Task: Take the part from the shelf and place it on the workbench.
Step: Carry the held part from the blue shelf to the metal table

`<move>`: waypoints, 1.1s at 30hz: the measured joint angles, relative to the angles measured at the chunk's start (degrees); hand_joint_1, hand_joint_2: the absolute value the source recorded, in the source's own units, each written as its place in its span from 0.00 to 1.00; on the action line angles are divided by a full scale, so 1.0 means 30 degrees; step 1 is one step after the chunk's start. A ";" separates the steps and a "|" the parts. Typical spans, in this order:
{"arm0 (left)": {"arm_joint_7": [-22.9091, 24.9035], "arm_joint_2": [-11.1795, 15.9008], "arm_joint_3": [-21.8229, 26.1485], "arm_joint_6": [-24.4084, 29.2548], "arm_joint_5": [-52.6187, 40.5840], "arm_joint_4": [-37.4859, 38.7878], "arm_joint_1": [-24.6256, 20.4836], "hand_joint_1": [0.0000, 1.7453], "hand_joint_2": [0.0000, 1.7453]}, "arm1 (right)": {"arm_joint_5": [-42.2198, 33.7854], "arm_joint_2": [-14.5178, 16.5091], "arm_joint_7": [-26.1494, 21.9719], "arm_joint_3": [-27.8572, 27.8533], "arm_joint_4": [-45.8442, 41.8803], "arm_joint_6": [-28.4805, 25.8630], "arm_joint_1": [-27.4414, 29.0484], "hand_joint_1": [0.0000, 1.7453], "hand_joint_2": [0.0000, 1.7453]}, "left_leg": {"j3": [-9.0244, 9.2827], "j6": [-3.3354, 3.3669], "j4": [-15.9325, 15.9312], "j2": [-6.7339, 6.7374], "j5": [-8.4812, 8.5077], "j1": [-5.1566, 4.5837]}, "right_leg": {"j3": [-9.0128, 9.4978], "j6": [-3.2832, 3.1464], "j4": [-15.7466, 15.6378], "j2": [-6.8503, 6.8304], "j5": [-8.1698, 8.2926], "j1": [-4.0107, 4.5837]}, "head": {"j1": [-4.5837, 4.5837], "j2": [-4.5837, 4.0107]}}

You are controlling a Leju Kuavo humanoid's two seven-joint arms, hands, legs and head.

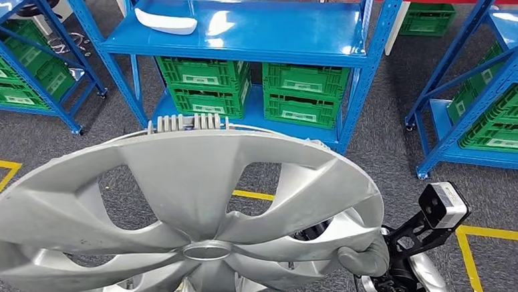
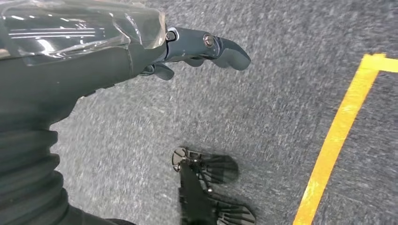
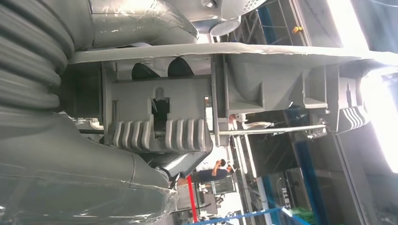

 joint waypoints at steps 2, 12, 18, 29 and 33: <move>-0.0073 0.0026 0.0000 0.0025 0.0091 0.0000 0.0056 0.00 1.00 | 0.0058 0.0073 0.0011 0.0004 -0.0015 0.0067 -0.0024 1.00 1.00 | 0.0274 0.0227 -0.0775 0.0001 -0.0124 -0.0143 | -0.0100 0.0245 -0.0071 -0.0052 0.0350 -0.0039 | 0.0005 0.0000; -0.0095 -0.0020 -0.0003 -0.0015 0.0180 0.0000 0.0221 0.00 1.00 | 0.0133 0.0073 0.0015 -0.0058 -0.0025 0.0149 0.0099 1.00 1.00 | -0.2594 0.0827 -0.0972 0.0254 0.2534 -0.0189 | -0.0551 0.0716 0.4907 0.0005 -0.2462 -0.0124 | 0.0091 0.0000; -0.0116 -0.0053 0.0000 -0.0022 0.0182 0.0000 0.0311 0.00 1.00 | 0.0142 0.0093 0.0009 -0.0058 -0.0045 0.0147 0.0099 1.00 1.00 | -0.3683 0.0275 -0.0471 0.0242 0.3600 -0.0203 | 0.2942 0.0186 -0.0503 0.0037 -0.2648 0.0006 | 0.0113 0.0000; -0.0386 -0.0033 0.0002 -0.0029 0.0550 0.0000 0.0474 0.00 1.00 | 0.0257 0.0137 -0.0053 -0.0046 -0.0106 0.0229 0.0105 1.00 1.00 | -0.1692 -0.0399 0.2200 0.0047 0.0495 0.0300 | 0.0435 -0.0089 -0.0086 -0.0026 -0.0543 -0.0048 | 0.0066 0.0000; -0.0501 -0.0033 0.0002 -0.0031 0.0568 0.0002 0.0495 0.00 1.00 | 0.0370 0.0122 -0.0184 -0.0116 -0.0310 0.0253 0.0133 1.00 1.00 | -0.0199 0.0064 -0.0635 -0.0041 0.0060 0.0041 | 0.0008 0.0459 -0.0090 -0.0081 0.0094 -0.0068 | 0.0100 0.0000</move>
